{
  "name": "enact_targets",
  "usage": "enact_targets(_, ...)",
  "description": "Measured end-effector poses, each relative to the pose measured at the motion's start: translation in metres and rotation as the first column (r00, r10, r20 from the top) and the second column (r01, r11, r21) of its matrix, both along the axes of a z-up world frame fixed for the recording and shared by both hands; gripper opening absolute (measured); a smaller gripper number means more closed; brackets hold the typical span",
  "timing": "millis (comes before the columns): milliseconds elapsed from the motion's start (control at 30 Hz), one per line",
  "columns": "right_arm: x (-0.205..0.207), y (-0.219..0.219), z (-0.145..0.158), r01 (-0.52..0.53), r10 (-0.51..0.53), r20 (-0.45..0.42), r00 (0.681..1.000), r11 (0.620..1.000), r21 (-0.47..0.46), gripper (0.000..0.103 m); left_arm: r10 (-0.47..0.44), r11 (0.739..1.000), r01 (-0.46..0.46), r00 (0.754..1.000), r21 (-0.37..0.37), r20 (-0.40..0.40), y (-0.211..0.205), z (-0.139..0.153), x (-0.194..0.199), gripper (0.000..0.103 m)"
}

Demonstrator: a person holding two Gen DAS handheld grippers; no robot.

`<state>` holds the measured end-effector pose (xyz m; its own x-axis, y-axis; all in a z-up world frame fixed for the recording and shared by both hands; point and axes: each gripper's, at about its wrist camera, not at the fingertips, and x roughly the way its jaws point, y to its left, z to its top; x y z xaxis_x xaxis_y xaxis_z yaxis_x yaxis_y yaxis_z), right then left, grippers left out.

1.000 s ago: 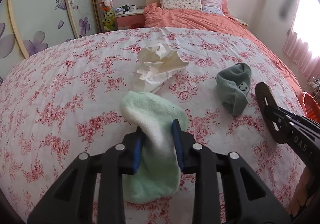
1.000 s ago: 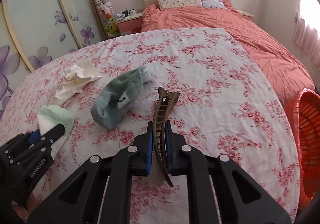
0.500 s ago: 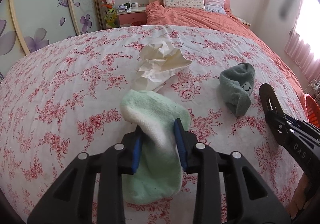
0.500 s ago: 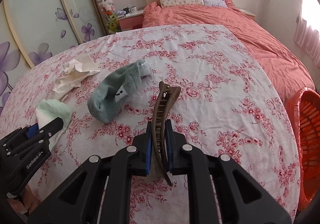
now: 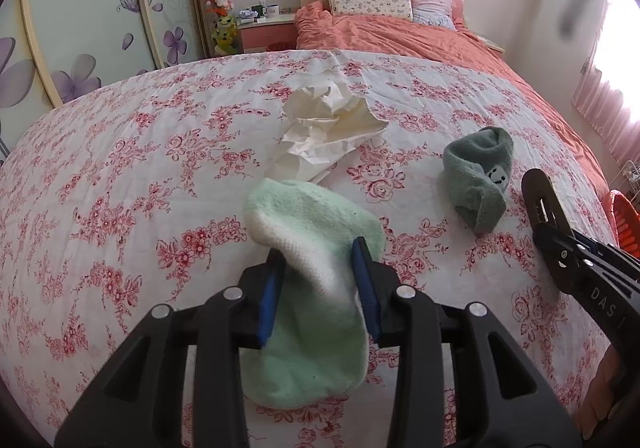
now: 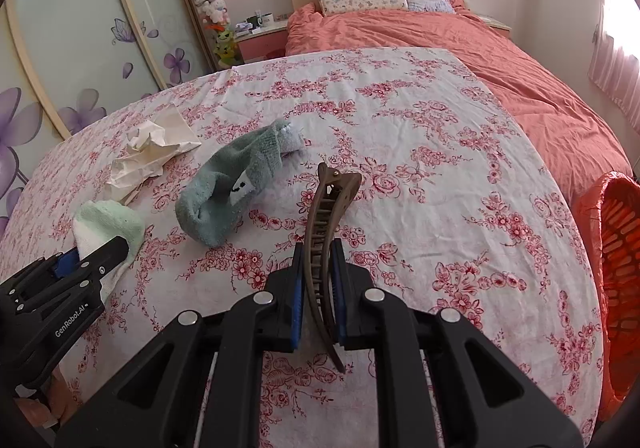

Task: Collect trash
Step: 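Lift the green sock with the left tool while the right tool lifts the hair clip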

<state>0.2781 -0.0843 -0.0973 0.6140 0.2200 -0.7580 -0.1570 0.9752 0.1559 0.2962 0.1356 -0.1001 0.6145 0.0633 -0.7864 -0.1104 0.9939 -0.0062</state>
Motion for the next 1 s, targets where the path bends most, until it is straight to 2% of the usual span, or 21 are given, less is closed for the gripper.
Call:
enact_targets(367,0.001,0.000,0.000,-0.001,0.001,0.000,1.000,1.000,0.006,0.013,-0.002,1.000,0.002,1.000,-0.003,0.001,0.000,0.001,-0.001,0.036)
enact_targets(467,0.001,0.001,0.001,-0.008,0.008,0.004,1.000,1.000,-0.006,0.013,-0.025,1.000,0.025,1.000,-0.009,0.008,-0.002,0.001,-0.001,0.024)
enact_targets(533,-0.002,-0.003,0.003,-0.011,0.011,0.013,1.000,1.000,-0.003,0.013,-0.033,0.999,0.033,0.999,0.012,0.011,-0.006,0.002,-0.003,0.018)
enact_targets(600,-0.008,-0.011,0.009,-0.011,0.011,0.031,0.999,1.000,0.021,0.013,-0.053,0.998,0.052,0.998,0.029,0.029,-0.012,0.005,-0.008,0.012)
enact_targets(700,-0.016,-0.021,0.020,-0.003,0.001,0.055,0.998,0.999,0.037,0.013,-0.067,0.998,0.066,0.997,0.015,0.046,-0.015,0.013,-0.015,0.010)
enact_targets(867,-0.035,-0.036,0.044,0.003,-0.008,0.106,0.994,0.999,0.044,0.013,-0.070,0.997,0.074,0.994,-0.039,0.087,-0.016,0.034,-0.026,0.010)
enact_targets(1000,-0.048,-0.046,0.058,0.009,-0.015,0.139,0.990,0.999,0.043,0.013,-0.091,0.995,0.096,0.988,-0.039,0.124,-0.024,0.054,-0.036,0.010)
